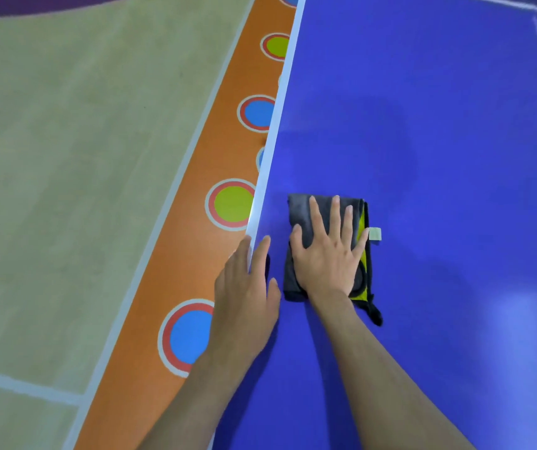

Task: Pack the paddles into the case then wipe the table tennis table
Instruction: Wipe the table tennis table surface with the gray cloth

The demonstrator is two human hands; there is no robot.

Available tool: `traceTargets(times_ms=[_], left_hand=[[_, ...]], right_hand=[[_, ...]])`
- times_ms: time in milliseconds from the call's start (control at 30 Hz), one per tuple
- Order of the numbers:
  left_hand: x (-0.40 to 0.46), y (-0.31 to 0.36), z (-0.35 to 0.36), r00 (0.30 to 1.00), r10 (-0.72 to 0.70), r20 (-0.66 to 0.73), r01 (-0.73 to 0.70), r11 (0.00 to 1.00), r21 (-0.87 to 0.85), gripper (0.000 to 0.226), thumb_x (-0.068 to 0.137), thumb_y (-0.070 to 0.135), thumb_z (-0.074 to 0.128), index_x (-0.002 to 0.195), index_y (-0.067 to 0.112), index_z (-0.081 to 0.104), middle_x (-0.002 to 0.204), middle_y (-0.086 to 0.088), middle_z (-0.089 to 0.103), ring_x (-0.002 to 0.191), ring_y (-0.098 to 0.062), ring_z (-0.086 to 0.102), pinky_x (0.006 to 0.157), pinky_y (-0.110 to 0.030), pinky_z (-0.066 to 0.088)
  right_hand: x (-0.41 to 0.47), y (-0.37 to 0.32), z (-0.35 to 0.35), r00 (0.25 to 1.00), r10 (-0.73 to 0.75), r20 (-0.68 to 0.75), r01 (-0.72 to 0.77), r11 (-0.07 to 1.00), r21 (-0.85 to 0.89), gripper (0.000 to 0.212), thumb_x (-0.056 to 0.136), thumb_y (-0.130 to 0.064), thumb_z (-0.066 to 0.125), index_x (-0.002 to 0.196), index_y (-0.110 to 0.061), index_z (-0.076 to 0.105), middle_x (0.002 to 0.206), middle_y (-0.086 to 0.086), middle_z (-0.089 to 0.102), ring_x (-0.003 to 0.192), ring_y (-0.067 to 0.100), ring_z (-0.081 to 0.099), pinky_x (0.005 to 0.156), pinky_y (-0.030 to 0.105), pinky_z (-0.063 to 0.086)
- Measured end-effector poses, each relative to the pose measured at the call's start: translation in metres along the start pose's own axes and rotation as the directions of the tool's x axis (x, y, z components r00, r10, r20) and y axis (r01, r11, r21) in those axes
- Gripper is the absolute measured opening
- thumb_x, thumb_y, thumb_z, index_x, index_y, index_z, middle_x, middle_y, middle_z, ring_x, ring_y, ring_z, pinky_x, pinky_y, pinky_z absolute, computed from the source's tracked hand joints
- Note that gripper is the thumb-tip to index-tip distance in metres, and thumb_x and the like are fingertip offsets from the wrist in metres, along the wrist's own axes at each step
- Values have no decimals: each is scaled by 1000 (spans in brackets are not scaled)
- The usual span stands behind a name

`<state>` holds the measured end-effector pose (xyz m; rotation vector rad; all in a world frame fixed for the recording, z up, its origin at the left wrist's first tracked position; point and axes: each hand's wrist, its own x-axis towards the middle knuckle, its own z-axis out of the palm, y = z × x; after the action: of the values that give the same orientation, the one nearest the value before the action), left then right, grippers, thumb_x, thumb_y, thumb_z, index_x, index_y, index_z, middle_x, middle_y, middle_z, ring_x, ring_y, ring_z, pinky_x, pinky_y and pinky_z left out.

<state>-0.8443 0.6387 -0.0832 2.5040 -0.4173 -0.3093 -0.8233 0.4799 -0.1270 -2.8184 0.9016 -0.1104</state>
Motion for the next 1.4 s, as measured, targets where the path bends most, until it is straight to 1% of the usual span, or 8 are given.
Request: traceTargets(times_ms=[133,267,400,567,700,867,1200,1400], left_hand=[[30,4,5,1000,-5,12,4,994,113,71,102,28,56,162,27,18,168,-4,26,154,-25,29,118,-45,36],[46,0,9,998,55,23,-59,962,267,77,92,35,70,158,25,32,158,-9,45,137,-31,54,99,-44,55],[49,2,15,999,48,14,-50,945,323,76,84,35,78,151,24,45,150,-9,54,123,-32,62,87,-42,60],[42,7,11,999,23,44,-36,948,315,66,96,39,64,156,26,38,159,-6,43,139,-30,49,101,-43,53],[35,7,1,998,6,65,-24,957,289,58,108,41,39,162,28,20,170,-1,18,156,-22,19,124,-39,26],[-12,6,5,999,41,11,-43,936,350,45,104,34,50,146,17,50,158,-10,44,147,-30,40,118,-49,39],[-155,30,20,999,31,24,-37,947,318,52,105,32,49,154,16,39,155,-6,46,145,-26,41,117,-44,40],[-201,45,24,1000,18,11,-21,953,303,45,105,28,52,148,15,48,149,-6,51,141,-27,44,114,-43,42]], right_hand=[[78,-1,2,1000,21,-1,-21,1000,4,67,99,-64,25,162,-46,13,174,-5,4,161,21,-1,127,60,1],[124,0,5,1000,17,-9,-17,1000,10,67,99,-64,26,162,-46,13,174,-5,5,161,20,0,127,59,1],[150,6,2,1000,-22,9,21,1000,2,69,98,-66,24,163,-44,15,174,-4,5,161,21,0,127,60,1],[149,14,-4,996,-82,47,82,997,-11,67,101,-64,22,164,-43,13,174,-2,4,161,24,-1,127,59,-1],[95,27,-10,993,-109,45,110,994,-11,69,98,-64,14,164,-43,14,174,-2,6,161,24,1,128,57,0],[-17,53,-15,993,-120,19,121,993,-15,67,101,-62,21,164,-40,19,173,1,13,160,26,6,128,57,6],[-267,105,-32,993,-116,33,115,993,20,64,102,-57,37,162,-37,29,172,3,19,160,26,10,126,59,17],[-353,135,-36,991,-122,45,122,992,9,63,103,-57,35,162,-38,27,172,1,19,160,25,9,125,58,19]])
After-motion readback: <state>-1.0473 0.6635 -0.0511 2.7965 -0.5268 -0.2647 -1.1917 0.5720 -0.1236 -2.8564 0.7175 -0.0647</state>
